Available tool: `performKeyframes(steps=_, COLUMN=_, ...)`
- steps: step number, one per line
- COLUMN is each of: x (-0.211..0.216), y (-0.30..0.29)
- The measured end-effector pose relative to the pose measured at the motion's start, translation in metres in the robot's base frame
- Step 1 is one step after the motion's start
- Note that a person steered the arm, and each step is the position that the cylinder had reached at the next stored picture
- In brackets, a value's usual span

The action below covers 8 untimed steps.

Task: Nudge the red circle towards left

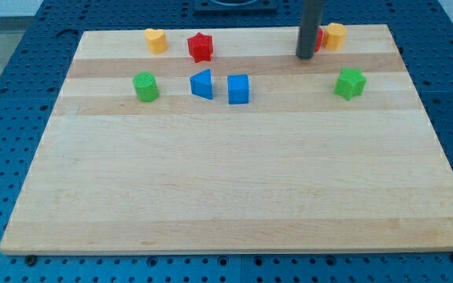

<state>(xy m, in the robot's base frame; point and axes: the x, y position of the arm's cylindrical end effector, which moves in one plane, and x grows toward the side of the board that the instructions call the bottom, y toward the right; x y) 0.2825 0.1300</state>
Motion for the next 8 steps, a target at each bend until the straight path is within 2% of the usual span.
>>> performKeyframes(steps=1, x=0.011, y=0.020)
performKeyframes(steps=2, x=0.000, y=0.059)
performKeyframes(steps=3, x=-0.009, y=0.061)
performKeyframes(steps=5, x=-0.025, y=0.052)
performKeyframes(steps=7, x=-0.029, y=0.001)
performKeyframes(steps=8, x=-0.029, y=0.006)
